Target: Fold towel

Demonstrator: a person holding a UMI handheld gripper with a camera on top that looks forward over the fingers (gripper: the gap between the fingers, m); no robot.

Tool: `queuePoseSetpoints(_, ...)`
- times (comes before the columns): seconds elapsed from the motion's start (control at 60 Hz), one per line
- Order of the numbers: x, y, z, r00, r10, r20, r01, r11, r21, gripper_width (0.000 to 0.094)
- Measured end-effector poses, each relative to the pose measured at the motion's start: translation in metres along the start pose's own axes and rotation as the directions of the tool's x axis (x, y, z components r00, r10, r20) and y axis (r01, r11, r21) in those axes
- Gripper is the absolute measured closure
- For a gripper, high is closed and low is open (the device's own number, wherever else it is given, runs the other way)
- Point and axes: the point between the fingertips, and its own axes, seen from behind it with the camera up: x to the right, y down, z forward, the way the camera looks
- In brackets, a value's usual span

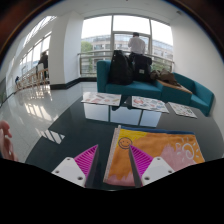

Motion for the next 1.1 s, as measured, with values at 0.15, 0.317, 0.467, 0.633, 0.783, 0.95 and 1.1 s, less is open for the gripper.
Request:
queuePoseSetpoints(0.15,0.015,0.006,0.030,0.999,-0.021,-0.027,0.019,0.998,-0.060,0.0561)
queuePoseSetpoints(0.317,0.007,0.010,0.033,0.997,-0.059,-0.048,0.055,0.996,-0.077,0.0756)
queuePoseSetpoints(0.467,0.011,0.012,0.032,0.994,-0.087,-0.068,0.079,0.990,-0.116,0.0908)
queuePoseSetpoints(0.633,0.007,0.003,0.023,0.999,0.037,0.012,-0.036,0.992,-0.121,0.0923)
queuePoseSetpoints(0.783,0.053,-0.050,-0.018,0.995,0.095,0.030,-0.095,0.995,0.000,0.0923)
queuePoseSetpoints(0.95,0.159,-0.068,-0.041,0.990,0.131,-0.059,-0.128,0.990,0.051,0.0918)
queuePoseSetpoints(1.1,0.257,-0.022,-0.030,0.973,0.142,-0.180,-0.146,0.989,-0.005,0.0919)
